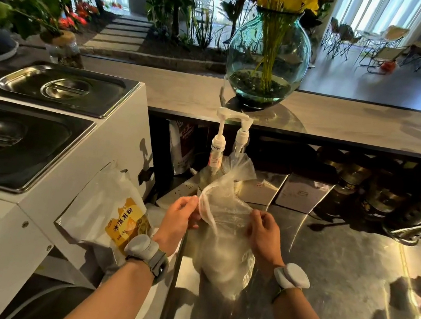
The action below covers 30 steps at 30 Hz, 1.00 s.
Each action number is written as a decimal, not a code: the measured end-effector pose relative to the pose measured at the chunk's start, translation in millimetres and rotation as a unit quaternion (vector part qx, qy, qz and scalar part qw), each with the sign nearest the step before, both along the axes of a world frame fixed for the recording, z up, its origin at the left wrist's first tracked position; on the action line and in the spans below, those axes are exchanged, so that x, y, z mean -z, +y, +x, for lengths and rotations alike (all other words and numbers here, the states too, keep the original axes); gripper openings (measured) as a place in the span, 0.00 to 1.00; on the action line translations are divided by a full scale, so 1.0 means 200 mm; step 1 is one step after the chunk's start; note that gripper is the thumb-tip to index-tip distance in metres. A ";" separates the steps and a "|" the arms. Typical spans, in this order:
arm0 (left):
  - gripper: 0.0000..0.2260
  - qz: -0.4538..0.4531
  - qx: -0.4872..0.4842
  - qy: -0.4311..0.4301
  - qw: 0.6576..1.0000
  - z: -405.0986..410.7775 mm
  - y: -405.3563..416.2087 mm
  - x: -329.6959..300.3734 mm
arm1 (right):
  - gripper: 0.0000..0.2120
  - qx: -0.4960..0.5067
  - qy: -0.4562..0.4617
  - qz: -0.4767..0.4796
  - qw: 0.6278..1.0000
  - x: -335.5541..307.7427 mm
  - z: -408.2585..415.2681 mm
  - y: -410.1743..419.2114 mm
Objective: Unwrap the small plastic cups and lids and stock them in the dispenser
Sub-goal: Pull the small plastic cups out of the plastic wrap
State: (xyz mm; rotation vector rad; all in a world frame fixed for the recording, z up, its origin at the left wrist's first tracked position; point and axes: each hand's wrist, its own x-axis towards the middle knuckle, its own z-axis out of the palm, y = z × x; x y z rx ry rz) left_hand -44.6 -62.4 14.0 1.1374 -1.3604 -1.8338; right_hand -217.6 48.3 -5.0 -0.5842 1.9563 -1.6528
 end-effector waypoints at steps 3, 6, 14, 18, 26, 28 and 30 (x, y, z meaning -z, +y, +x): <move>0.11 0.015 0.019 -0.031 0.999 0.01 0.04 0.08 | 0.12 0.017 -0.023 -0.014 0.999 0.00 -0.01 0.01; 0.22 0.042 0.039 -0.107 0.993 0.02 0.09 0.25 | 0.17 0.023 -0.057 -0.025 0.998 0.02 -0.02 0.03; 0.20 0.025 0.130 -0.234 0.963 -0.01 0.25 0.28 | 0.49 -0.205 -0.140 0.022 0.968 0.15 0.01 0.15; 0.12 0.156 0.078 -0.183 0.968 -0.03 0.28 0.26 | 0.39 -0.279 -0.100 0.071 0.952 0.22 0.07 0.18; 0.15 0.240 0.048 -0.126 0.961 -0.03 0.30 0.26 | 0.32 -0.227 -0.055 0.135 0.963 0.26 0.13 0.18; 0.17 0.201 0.045 -0.125 0.970 -0.02 0.29 0.30 | 0.31 -0.192 -0.079 0.121 0.971 0.26 0.12 0.18; 0.17 0.162 0.042 -0.115 0.979 -0.01 0.28 0.36 | 0.28 -0.166 -0.102 0.101 0.976 0.24 0.12 0.17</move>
